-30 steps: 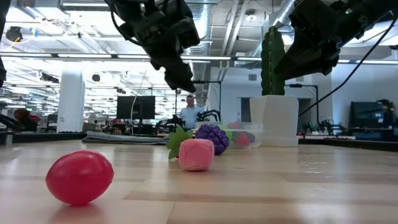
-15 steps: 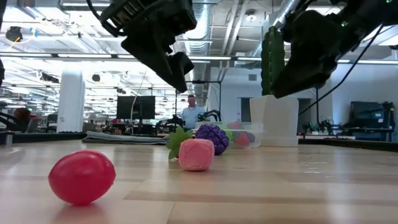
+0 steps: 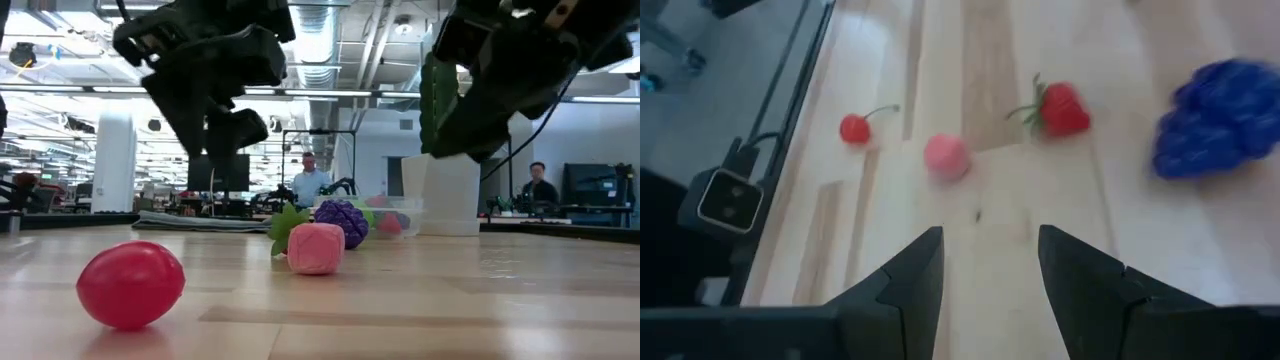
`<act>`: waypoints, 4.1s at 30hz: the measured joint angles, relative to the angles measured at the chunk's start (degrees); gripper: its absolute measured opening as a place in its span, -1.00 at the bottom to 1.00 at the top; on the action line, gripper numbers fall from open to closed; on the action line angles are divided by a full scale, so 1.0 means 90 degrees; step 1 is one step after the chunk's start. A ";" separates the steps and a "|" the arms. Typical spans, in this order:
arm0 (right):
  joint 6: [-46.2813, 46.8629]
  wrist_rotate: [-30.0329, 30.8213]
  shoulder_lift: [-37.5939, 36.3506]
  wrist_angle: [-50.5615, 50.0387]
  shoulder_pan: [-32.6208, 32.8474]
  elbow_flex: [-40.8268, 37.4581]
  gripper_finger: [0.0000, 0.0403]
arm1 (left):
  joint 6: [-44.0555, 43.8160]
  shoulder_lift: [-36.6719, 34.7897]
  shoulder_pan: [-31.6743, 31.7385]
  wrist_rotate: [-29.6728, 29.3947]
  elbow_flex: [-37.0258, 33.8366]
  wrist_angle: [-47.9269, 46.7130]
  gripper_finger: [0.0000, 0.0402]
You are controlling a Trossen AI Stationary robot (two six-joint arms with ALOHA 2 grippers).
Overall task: Pick and placing Produce into tupperware
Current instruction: Put the strawberry into the transparent bin
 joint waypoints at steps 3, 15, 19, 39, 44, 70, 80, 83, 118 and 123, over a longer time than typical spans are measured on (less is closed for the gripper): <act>0.0091 -0.0176 0.0242 0.0228 0.0000 0.0000 -0.07 | 0.0000 0.0000 -0.0062 0.0061 -0.0002 -0.0044 0.12; 0.0677 -0.0141 0.0349 0.0719 0.0015 0.0003 -0.07 | -0.0040 0.0002 -0.0331 -0.0323 -0.0010 0.0682 0.12; 0.0716 -0.0112 0.0280 0.0669 0.0015 0.0003 -0.07 | 0.0399 0.0134 -0.0541 -0.0650 -0.0002 0.1871 0.12; 0.0817 0.0023 0.0083 0.0389 0.0164 0.0002 -0.07 | 0.0837 0.1379 -0.0612 -0.0615 -0.0015 0.2725 0.12; 0.0882 0.0023 0.0083 0.0332 0.0184 0.0005 -0.07 | 0.0832 0.1573 -0.0630 -0.0618 0.0001 0.3029 0.12; 0.0934 0.0050 0.0085 0.0227 0.0182 0.0002 -0.07 | 0.0959 0.1592 -0.0639 -0.0739 -0.0005 0.3216 0.00; 0.1053 0.0050 0.0085 0.0113 0.0215 0.0002 -0.07 | 0.0805 0.1953 -0.0702 -0.0497 0.0041 0.3440 0.00; 0.1059 0.0051 0.0085 0.0098 0.0226 0.0003 -0.07 | 0.0792 0.1957 -0.0699 -0.0494 0.0041 0.3461 0.00; 0.1056 0.0166 0.0087 0.0042 0.0223 0.0002 -0.07 | 0.0756 0.1186 -0.0253 -0.0895 0.0510 0.2878 -0.31; 0.1056 0.0165 0.0088 0.0010 0.0227 0.0002 -0.09 | 0.1141 0.0970 -0.0058 -0.1241 0.0803 0.2635 -0.29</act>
